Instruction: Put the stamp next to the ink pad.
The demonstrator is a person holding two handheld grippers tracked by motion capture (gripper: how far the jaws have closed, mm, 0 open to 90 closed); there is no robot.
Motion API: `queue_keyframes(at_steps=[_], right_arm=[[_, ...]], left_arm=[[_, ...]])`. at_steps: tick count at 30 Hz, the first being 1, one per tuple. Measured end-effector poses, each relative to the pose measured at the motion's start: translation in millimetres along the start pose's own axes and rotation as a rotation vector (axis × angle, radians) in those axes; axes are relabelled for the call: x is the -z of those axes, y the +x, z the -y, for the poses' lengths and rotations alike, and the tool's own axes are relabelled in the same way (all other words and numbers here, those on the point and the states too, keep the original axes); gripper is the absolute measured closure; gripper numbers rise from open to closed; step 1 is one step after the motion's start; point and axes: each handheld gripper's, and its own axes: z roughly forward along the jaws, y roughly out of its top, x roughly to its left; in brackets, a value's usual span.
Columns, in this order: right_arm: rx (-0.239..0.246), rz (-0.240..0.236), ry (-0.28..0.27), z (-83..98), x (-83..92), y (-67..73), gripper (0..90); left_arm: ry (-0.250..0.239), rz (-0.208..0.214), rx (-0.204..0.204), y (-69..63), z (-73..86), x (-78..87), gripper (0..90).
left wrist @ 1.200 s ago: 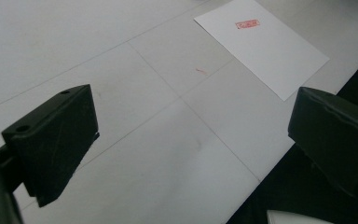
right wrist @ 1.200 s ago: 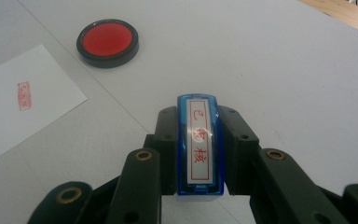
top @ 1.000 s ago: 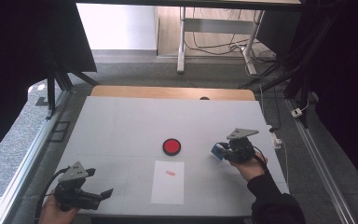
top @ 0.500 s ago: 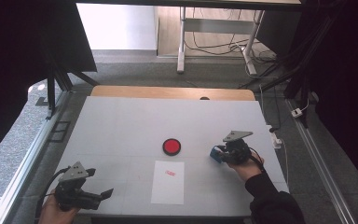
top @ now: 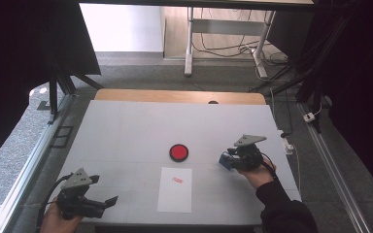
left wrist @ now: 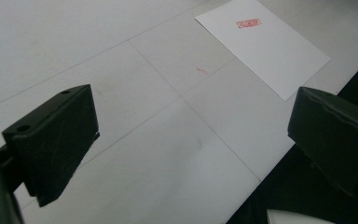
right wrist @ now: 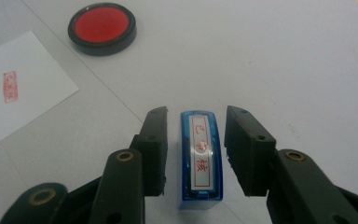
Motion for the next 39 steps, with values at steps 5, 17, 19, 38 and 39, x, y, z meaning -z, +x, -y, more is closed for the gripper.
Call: queue_keyframes(at_steps=[5,17,19,38,39], right_arm=[[-0.018,-0.003,-0.018,-3.3,4.9,3.8,53.1],[-0.029,-0.01,-0.031,-9.9,12.4,14.2,37.3],[-0.028,-0.011,-0.033,-11.0,14.4,17.5,34.4],[-0.061,-0.044,-0.078,-6.7,39.9,41.9,10.7],[-0.066,-0.04,-0.079,-5.8,41.3,43.2,9.4]], left_arm=[[0.001,0.001,-0.002,-0.1,0.1,0.3,1.9],[0.0,0.003,-0.001,0.0,0.4,0.6,1.9],[0.001,0.001,-0.001,0.0,0.3,0.4,1.9],[0.002,0.001,-0.001,-0.1,0.1,0.3,1.9],[0.002,0.001,0.0,0.0,0.1,0.4,1.8]])
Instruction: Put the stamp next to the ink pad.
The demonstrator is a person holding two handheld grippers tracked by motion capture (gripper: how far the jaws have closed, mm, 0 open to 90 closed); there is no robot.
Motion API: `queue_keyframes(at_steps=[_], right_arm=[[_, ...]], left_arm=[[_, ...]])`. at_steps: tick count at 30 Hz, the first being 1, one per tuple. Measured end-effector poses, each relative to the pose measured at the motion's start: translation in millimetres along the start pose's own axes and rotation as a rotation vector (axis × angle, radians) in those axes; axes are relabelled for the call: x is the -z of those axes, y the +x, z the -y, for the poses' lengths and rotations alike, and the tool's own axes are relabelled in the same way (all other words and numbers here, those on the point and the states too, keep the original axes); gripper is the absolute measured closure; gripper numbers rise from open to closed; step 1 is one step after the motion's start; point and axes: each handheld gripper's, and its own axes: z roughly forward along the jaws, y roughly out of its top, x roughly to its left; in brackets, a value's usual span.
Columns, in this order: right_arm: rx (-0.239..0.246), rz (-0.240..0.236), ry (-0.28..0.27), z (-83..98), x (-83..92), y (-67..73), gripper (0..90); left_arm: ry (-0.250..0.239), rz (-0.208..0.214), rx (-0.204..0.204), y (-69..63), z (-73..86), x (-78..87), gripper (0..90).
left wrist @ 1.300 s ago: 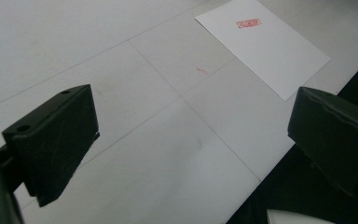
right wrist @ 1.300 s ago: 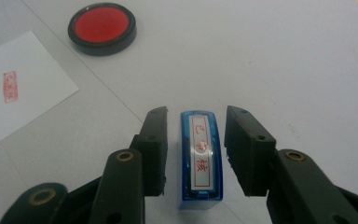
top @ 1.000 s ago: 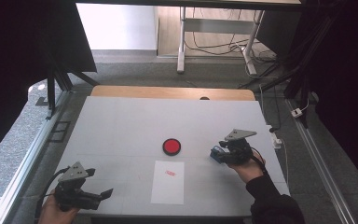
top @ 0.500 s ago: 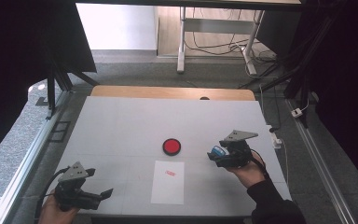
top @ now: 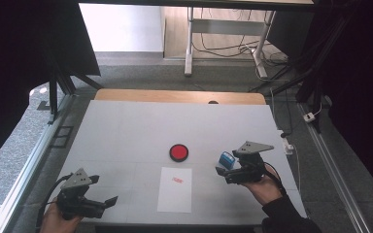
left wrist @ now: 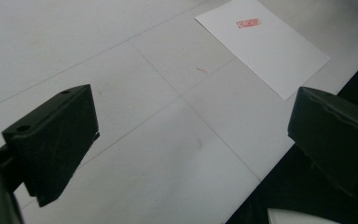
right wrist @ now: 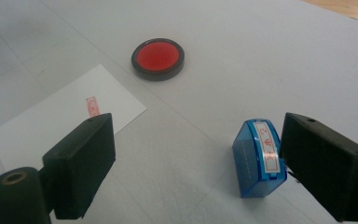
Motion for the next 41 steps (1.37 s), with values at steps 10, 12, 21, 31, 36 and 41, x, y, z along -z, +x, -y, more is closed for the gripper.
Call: queue_keyframes(at_steps=[10,12,21,31,36,41], right_arm=[[-0.013,0.021,-0.023,10.3,19.4,9.7,2.8],[-0.012,0.027,-0.032,12.7,24.0,10.8,2.5],[-0.039,0.07,-0.055,26.9,46.0,11.6,1.6],[-0.121,0.106,-0.02,51.3,60.7,6.8,0.0],[-0.134,0.13,0.026,62.4,63.0,5.4,0.0],[-0.148,0.144,0.045,65.6,62.4,3.3,0.0]], left_arm=[[-0.004,-0.001,0.003,0.2,0.2,0.4,1.7],[-0.004,-0.001,0.003,0.1,0.2,0.3,1.7],[-0.008,-0.002,0.01,0.7,0.5,0.9,1.2],[-0.013,-0.012,0.031,2.1,2.2,3.8,0.7],[-0.006,-0.025,0.035,2.1,2.9,4.2,0.7],[-0.001,-0.023,0.037,2.1,1.7,3.6,0.7]])
